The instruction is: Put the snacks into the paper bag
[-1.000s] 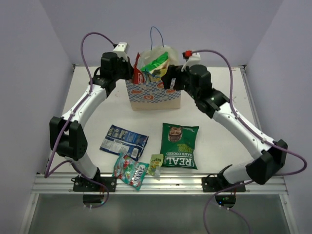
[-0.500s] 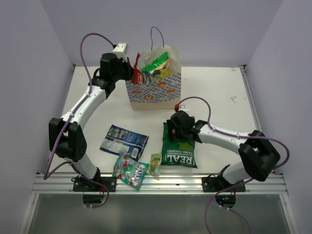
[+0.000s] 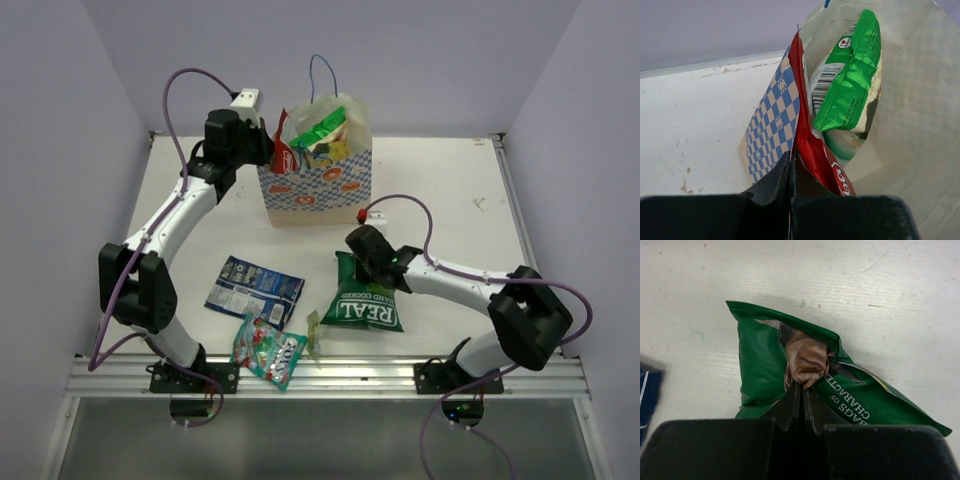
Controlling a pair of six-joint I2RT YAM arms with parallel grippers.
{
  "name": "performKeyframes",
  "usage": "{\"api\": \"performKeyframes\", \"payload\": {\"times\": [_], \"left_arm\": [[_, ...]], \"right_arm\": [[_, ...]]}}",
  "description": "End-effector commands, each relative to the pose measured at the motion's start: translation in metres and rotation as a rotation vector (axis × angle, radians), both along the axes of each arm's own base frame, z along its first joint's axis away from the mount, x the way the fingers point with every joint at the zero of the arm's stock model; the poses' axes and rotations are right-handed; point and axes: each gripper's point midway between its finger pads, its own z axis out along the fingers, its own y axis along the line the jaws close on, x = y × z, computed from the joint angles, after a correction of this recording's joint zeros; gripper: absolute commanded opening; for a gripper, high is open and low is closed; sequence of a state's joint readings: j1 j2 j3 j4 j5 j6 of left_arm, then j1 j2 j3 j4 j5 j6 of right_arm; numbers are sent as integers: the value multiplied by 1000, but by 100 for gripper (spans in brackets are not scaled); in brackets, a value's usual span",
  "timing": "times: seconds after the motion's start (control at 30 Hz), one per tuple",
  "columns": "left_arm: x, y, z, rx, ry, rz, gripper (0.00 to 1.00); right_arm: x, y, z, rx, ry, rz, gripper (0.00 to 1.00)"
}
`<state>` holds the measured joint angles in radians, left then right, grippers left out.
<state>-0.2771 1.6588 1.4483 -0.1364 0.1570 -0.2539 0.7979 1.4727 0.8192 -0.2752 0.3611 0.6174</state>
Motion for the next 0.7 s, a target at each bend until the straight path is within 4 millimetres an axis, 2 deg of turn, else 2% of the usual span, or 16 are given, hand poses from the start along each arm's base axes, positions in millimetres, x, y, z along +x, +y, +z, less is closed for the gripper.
{"api": "performKeyframes", "payload": {"times": [0.0, 0.03, 0.07, 0.13, 0.17, 0.2, 0.23, 0.3, 0.33, 0.4, 0.43, 0.5, 0.57, 0.6, 0.63, 0.67], "left_arm": [[-4, -7, 17, -33, -35, -25, 0], [-4, -7, 18, -34, -35, -24, 0], [-4, -7, 18, -33, -36, -25, 0], [-4, -7, 18, -34, -36, -28, 0], [-4, -7, 17, -34, -34, -28, 0], [-4, -8, 18, -36, -35, -29, 0], [-3, -8, 17, -36, -33, -30, 0], [-3, -9, 16, -38, -32, -33, 0], [-4, -9, 16, -40, -30, -35, 0], [-3, -10, 15, -42, -31, -36, 0], [-4, -10, 16, -45, -31, -40, 0], [-3, -12, 14, -49, -28, -43, 0], [-3, -13, 13, -51, -27, -47, 0], [-3, -13, 11, -52, -21, -49, 0], [-3, -13, 13, -54, -26, -51, 0], [-3, -14, 13, -54, -25, -52, 0]], "right_arm": [[-7, -13, 18, -82, -14, -5, 0], [0, -13, 37, -86, -63, -23, 0], [-5, -17, 52, -95, -83, -16, 0], [1, -20, 88, -72, -152, -32, 0], [0, -29, 109, -73, -194, -44, 0], [1, -33, 124, -68, -223, -51, 0], [5, -33, 149, -44, -269, -62, 0], [5, -50, 183, -72, -339, -86, 0], [8, -53, 210, -55, -390, -103, 0], [13, -66, 240, -100, -460, -120, 0], [18, -65, 264, -87, -507, -126, 0], [30, -68, 296, -135, -603, -128, 0], [49, -68, 338, -192, -714, -168, 0], [58, -71, 352, -205, -749, -194, 0], [72, -65, 367, -203, -779, -208, 0], [86, -72, 386, -208, -832, -236, 0]]}}
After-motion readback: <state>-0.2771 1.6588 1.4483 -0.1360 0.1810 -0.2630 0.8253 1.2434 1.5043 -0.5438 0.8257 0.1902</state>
